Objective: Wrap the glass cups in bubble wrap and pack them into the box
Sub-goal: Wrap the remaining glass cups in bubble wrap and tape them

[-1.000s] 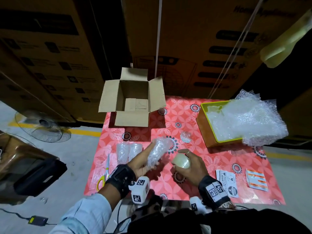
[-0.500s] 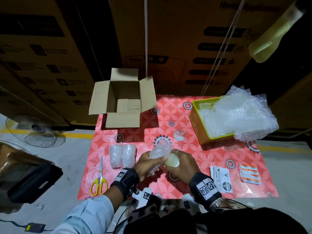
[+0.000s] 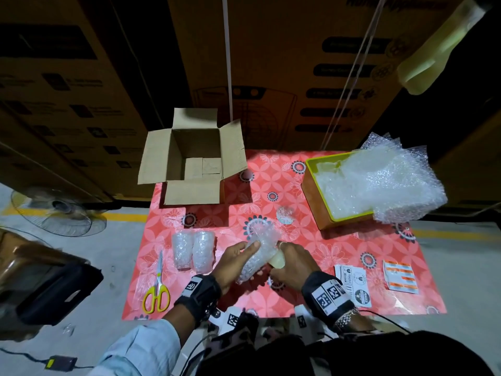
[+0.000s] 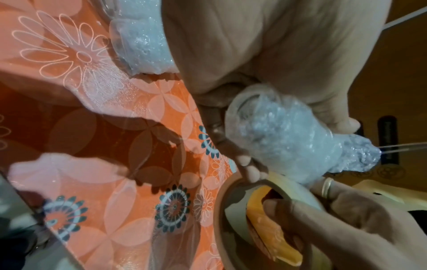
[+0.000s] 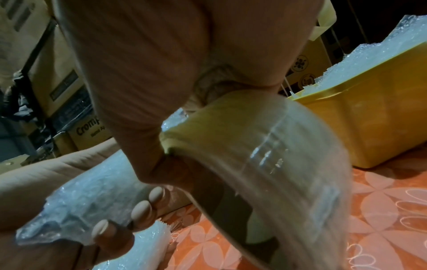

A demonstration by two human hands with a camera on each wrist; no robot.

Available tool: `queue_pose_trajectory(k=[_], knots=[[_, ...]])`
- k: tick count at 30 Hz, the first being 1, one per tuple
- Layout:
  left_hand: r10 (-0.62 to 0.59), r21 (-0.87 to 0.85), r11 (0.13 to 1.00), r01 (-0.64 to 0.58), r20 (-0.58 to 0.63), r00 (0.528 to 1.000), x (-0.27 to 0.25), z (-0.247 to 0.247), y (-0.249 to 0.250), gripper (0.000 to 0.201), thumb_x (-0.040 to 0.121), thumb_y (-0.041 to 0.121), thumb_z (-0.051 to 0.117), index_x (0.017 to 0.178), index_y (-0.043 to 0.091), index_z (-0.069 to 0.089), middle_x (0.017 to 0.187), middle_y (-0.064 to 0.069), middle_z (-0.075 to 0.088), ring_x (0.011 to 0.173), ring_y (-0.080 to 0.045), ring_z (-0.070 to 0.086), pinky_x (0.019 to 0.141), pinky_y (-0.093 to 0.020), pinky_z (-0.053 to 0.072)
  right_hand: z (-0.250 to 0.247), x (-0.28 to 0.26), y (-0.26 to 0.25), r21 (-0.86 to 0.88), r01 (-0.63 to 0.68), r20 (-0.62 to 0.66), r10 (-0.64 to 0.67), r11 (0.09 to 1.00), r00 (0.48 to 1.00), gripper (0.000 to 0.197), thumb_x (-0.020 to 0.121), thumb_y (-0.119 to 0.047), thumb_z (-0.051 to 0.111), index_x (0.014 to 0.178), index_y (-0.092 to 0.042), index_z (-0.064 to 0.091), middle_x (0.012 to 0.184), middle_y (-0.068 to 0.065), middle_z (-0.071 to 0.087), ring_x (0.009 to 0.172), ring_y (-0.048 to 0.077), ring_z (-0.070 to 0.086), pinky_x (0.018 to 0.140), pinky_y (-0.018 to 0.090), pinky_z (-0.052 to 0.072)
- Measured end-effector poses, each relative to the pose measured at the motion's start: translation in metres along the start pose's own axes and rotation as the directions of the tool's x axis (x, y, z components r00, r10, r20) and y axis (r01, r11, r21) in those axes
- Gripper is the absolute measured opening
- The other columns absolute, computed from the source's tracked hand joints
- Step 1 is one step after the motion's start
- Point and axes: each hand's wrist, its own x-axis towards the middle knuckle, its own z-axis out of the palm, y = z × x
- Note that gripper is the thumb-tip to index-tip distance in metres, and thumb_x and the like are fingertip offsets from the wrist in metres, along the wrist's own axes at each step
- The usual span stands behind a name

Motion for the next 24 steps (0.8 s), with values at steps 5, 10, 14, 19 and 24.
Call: queue_pose_trajectory(k=[5, 10, 14, 19, 24], knots=[[-0.21, -0.108, 0.968, 0.228, 0.158, 0.965, 0.006, -0.009, -0.005, 0.058, 0.101, 0.059, 0.055, 0.127, 0.011, 0.073, 0.099, -0.016, 0.069, 0.076, -0.02, 0.067, 0.069, -0.03, 0.058, 0.003, 0.003, 0.007, 0.056, -0.038, 0.05, 0.035, 0.998, 0.998, 0.076, 0.081, -0.028, 0.075, 0.149, -0.012, 0.045, 0.142, 0.01, 0.059, 0.118, 0.024, 0.062, 0.091, 0.03, 0.054], [-0.138, 0.131, 0.98, 0.146, -0.07, 0.988, 0.015, 0.0, -0.011, 0.059, 0.094, 0.067, 0.056, 0.127, 0.018, 0.058, 0.115, -0.032, 0.063, 0.099, -0.039, 0.066, 0.073, -0.044, 0.053, 0.01, 0.0, 0.01, 0.099, -0.061, 0.046, 0.056, 0.993, 0.997, 0.056, 0.079, -0.033, 0.076, 0.129, -0.011, 0.062, 0.118, 0.006, 0.071, 0.095, 0.017, 0.066, 0.08, 0.028, 0.057], [0.001, 0.304, 0.952, 0.034, -0.113, 0.994, 0.023, 0.011, -0.019, 0.079, 0.065, 0.079, 0.08, 0.119, 0.029, 0.051, 0.105, 0.002, 0.074, 0.086, -0.013, 0.072, 0.071, -0.033, 0.056, 0.004, 0.003, 0.006, 0.14, -0.049, 0.052, 0.042, 0.989, 0.998, 0.052, 0.078, -0.026, 0.076, 0.124, -0.006, 0.063, 0.114, 0.007, 0.071, 0.095, 0.021, 0.068, 0.079, 0.03, 0.059], [0.011, 0.153, 0.988, 0.029, -0.258, 0.966, 0.034, 0.008, -0.026, 0.082, 0.067, 0.066, 0.089, 0.116, 0.011, 0.053, 0.075, -0.002, 0.062, 0.051, -0.01, 0.052, 0.048, -0.028, 0.038, -0.007, 0.002, 0.021, 0.282, 0.034, 0.016, -0.041, 0.959, 0.999, 0.077, 0.073, -0.024, 0.083, 0.142, -0.022, 0.05, 0.114, -0.001, 0.069, 0.087, 0.013, 0.069, 0.069, 0.026, 0.059], [-0.006, 0.04, 0.999, 0.016, -0.225, 0.974, 0.023, 0.003, -0.014, 0.071, 0.078, 0.062, 0.083, 0.119, 0.008, 0.065, 0.096, -0.008, 0.077, 0.076, -0.022, 0.071, 0.065, -0.032, 0.054, -0.011, -0.003, 0.027, 0.275, 0.059, -0.056, -0.045, 0.96, 0.997, 0.049, 0.078, -0.025, 0.08, 0.121, -0.029, 0.056, 0.096, -0.008, 0.066, 0.077, 0.009, 0.066, 0.067, 0.029, 0.059]])
